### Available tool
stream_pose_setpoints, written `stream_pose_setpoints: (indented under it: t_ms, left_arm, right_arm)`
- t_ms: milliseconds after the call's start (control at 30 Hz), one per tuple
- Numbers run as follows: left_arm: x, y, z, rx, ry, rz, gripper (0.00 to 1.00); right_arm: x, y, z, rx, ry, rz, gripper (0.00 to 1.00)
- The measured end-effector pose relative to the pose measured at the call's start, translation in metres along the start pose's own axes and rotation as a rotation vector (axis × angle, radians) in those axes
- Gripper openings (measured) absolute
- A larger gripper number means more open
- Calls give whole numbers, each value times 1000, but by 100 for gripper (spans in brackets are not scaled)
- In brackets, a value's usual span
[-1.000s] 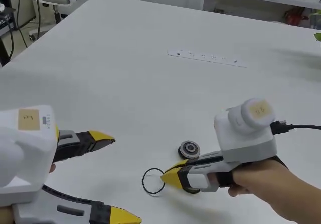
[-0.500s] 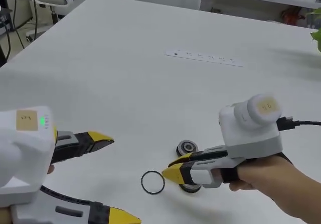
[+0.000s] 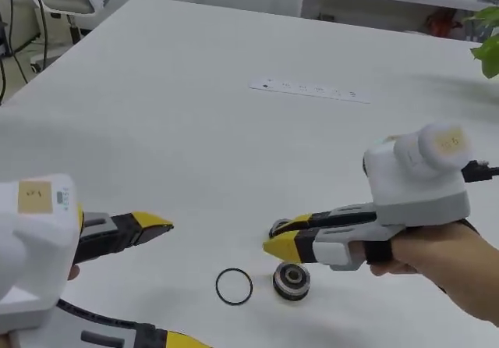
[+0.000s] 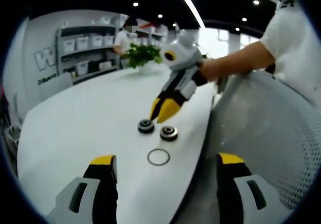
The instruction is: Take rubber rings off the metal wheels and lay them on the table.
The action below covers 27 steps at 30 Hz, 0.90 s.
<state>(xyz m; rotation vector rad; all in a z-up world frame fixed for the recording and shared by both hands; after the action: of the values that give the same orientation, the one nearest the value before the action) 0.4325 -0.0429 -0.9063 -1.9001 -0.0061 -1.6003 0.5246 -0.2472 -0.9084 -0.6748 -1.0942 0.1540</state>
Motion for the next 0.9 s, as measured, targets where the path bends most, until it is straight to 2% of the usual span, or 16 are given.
stream_pose_setpoints:
  t_ms: [167,200,433,533,700,800,900]
  left_arm:
    - [0,1,0,-6,-1,3,82]
    - [0,1,0,-8,-3,2,82]
    - [0,1,0,-13,-2,7,83]
    - [0,1,0,-14,2,9,83]
    - [-1,0,0,-8,3,10,82]
    - [2,-2,2,7,13,-12,81]
    - [5,-4,2,14,13,-23,81]
  right_arm:
    - [4,-14,-5,-13,-1,-42,15]
    - [5,-17,-4,3,36,-73,16]
    - [1,-36,-13,-14,42,-105,20]
    - [-4,-43,-17,-21,60,-116,23]
    - [-11,-48,-23,-43,105,-138,22]
    - [-11,-51,-27,-62,104,-150,23]
    - [-14,-52,-32,-60,152,-158,23]
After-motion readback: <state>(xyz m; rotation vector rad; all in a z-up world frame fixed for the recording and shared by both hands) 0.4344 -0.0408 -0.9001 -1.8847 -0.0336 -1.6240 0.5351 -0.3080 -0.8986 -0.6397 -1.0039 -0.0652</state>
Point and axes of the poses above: the centre of the closed fingertips' face, and the gripper's own axes: y roughly forward along the fingers, z roughly to its left, x roughly out of its top, the point moved 9 cm from there along -y, roughly backward along the fingers, and after that the axes turned 3 degrees about -x, right-handed, at the moved point
